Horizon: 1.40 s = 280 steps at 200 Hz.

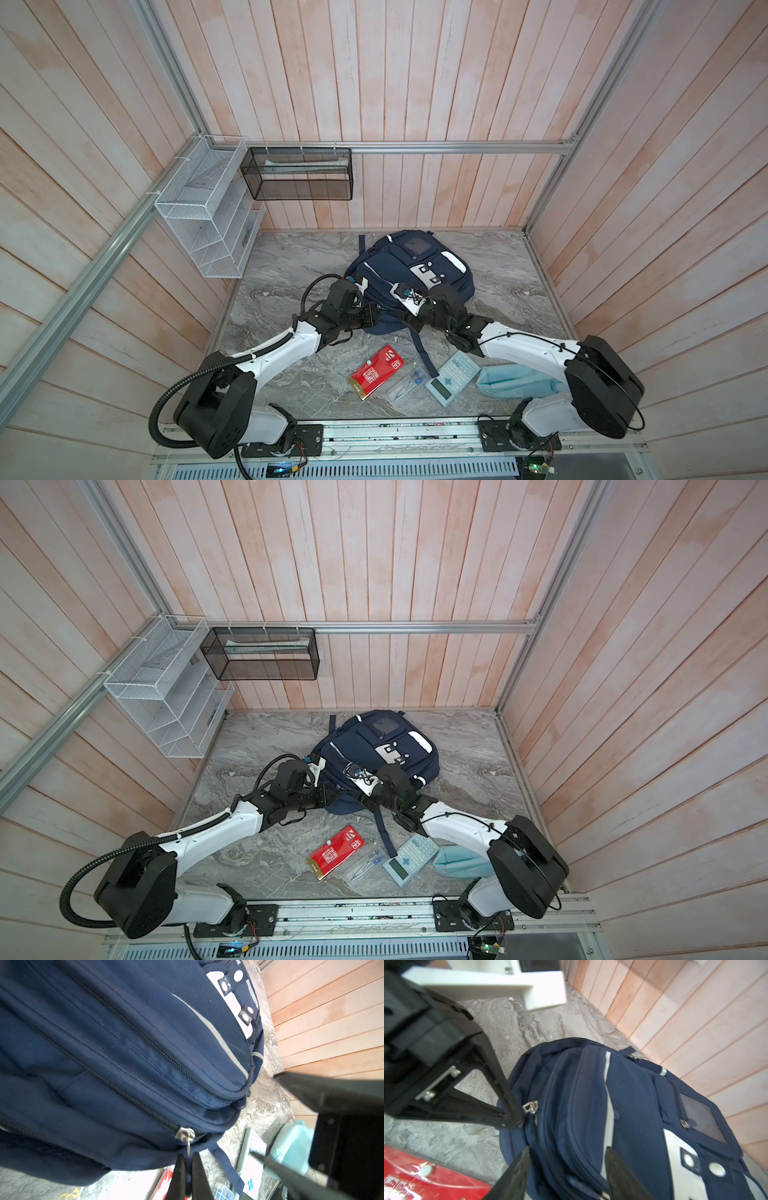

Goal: Pack the student bag

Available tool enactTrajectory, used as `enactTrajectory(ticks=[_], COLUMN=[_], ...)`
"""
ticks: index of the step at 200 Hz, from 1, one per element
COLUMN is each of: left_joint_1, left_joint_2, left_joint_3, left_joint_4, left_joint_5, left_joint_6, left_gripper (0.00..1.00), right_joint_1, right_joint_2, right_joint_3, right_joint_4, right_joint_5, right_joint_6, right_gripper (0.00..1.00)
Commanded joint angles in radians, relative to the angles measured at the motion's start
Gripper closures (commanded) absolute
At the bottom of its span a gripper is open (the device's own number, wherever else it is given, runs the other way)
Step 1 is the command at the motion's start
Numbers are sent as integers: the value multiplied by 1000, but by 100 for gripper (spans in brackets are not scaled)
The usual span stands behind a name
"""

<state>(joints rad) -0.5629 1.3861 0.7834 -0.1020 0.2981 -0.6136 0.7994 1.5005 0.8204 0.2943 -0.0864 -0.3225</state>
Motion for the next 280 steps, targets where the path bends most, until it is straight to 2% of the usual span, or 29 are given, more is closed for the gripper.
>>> enactTrajectory(ticks=[1, 31, 52, 59, 70, 80, 99, 132, 166, 178, 201, 230, 243, 249, 262, 280], left_joint_1=[-7, -5, -3, -2, 11, 35, 109, 213, 349, 350, 317, 176, 101, 66, 5, -40], left_joint_2=[-4, -16, -10, -5, 6, 16, 39, 112, 155, 137, 54, -44, -67, -70, -66, -51], left_joint_3=[21, 17, 30, 37, 48, 53, 53, 146, 191, 178, 91, -12, -46, -52, -47, -38], left_joint_4=[20, -5, -13, -20, -32, -32, -17, -83, -90, -91, -65, -62, -33, -19, -13, 32], left_joint_5=[4, -36, -36, -43, -56, -45, -18, -132, -150, -153, -93, -73, -50, -42, -56, -44], left_joint_6=[-6, 4, 14, 21, 32, 36, 48, 134, 191, 207, 179, 97, 42, 22, -3, -27], left_gripper=[100, 100, 100, 100, 100, 100, 100, 100, 100, 100, 100, 100, 100, 100, 100, 100], right_joint_1=[10, 11, 11, 10, 11, 11, 11, 11, -26, -70, -137, -213, -229, -229, -220, -183], right_joint_2=[116, 184, 198, 206, 218, 226, 208, 146, 99, 76, 45, 41, 28, 2, -83, -210], right_joint_3=[118, 155, 130, 127, 129, 128, 108, 33, -39, -57, -78, -83, -82, -95, -157, -239], right_joint_4=[-111, -208, -203, -198, -208, -220, -234, -221, -171, -149, -121, -103, -109, -99, -33, 57], right_joint_5=[28, 34, 47, 59, 85, 119, 143, 126, 233, 250, 305, 426, 505, 498, 403, 192], right_joint_6=[-53, -49, -51, -51, -52, -51, -49, -49, -73, -63, -58, -3, 41, 45, 48, 26], right_gripper=[48, 63, 65, 73, 92, 100, 100, 100, 100, 100, 100, 100, 75, 67, 56, 48])
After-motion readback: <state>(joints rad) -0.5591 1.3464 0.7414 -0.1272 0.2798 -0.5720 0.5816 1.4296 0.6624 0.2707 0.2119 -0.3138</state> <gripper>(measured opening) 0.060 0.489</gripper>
